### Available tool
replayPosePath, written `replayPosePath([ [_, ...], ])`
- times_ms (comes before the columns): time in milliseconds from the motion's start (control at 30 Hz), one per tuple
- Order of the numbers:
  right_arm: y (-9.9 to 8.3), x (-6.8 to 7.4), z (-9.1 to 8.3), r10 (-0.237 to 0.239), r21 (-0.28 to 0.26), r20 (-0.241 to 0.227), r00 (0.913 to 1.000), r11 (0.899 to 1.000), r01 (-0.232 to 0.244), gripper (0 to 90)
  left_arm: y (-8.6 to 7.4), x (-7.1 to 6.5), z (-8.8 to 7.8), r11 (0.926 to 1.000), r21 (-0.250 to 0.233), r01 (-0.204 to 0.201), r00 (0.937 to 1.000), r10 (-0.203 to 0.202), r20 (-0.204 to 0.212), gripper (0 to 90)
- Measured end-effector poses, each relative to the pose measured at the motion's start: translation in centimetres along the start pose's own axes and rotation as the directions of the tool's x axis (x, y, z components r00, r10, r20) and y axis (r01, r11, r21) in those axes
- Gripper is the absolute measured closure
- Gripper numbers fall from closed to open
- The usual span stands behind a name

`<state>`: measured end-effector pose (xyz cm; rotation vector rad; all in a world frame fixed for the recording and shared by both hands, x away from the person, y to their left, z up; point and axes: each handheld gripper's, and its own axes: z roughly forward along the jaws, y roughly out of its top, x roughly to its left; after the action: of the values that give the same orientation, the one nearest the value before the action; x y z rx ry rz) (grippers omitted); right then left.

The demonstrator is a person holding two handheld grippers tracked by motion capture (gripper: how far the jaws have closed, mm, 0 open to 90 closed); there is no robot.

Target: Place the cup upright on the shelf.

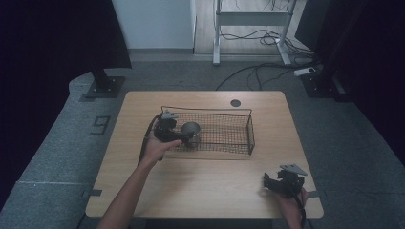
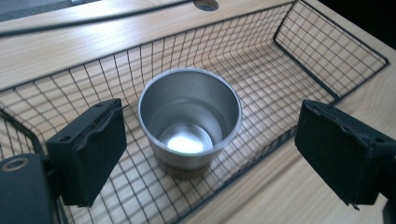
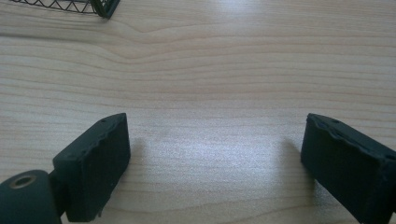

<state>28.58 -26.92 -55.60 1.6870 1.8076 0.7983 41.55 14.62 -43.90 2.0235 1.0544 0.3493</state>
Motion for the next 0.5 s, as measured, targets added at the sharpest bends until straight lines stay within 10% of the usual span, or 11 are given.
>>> replayPosePath([
  [500, 0.0, 0.0, 0.0, 0.002, 0.001, 0.0, 1.0, 1.0, -0.002, 8.2, -6.1, -0.9, -2.1, 0.9999, 0.012, -0.004, 0.9986, 0.004, 0.052, 10.1],
])
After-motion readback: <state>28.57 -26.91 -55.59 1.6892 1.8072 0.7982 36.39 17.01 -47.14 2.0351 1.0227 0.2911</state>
